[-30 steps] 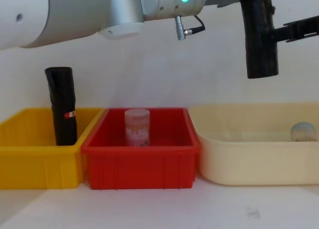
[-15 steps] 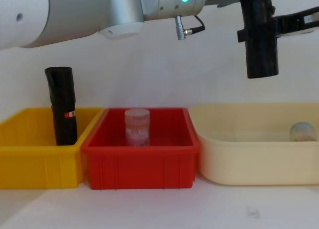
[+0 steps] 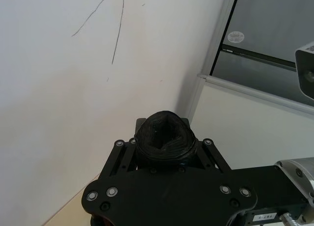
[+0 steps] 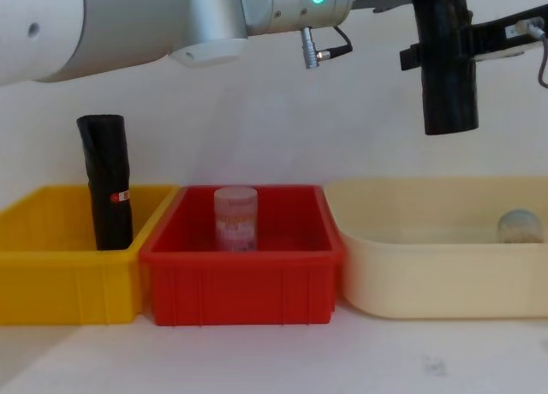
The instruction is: Pick up the garbage bag with the one hand and transfer it to the other hand.
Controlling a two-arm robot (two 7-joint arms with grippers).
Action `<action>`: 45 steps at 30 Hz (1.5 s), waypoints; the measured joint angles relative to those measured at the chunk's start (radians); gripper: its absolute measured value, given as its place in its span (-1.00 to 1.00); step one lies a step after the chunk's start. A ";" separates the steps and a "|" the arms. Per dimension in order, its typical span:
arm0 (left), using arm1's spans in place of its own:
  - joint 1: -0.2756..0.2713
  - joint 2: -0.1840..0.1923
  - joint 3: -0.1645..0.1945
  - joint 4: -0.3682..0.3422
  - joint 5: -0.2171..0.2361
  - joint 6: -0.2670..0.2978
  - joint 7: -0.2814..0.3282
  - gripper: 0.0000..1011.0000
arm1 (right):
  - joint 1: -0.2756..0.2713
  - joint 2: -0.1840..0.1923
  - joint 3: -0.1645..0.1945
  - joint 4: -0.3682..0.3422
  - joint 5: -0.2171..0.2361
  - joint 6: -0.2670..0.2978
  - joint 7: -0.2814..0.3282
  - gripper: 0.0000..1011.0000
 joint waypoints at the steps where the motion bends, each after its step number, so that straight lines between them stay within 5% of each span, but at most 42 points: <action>1: 0.000 0.000 0.000 0.000 0.000 0.000 0.000 -0.27 | 0.002 -0.002 -0.001 0.003 0.000 0.000 -0.001 0.49; 11: 0.000 0.000 0.000 0.000 0.000 0.000 0.000 -0.27 | 0.009 -0.008 -0.004 0.013 -0.001 -0.002 -0.005 -0.01; 30: 0.000 0.000 0.000 0.000 0.000 0.000 0.000 -0.25 | 0.013 -0.013 -0.006 0.019 -0.003 -0.003 -0.009 -0.01; 45: 0.000 0.000 0.000 0.000 0.000 0.000 0.000 0.58 | 0.014 -0.013 -0.005 0.019 -0.003 -0.005 -0.016 -0.01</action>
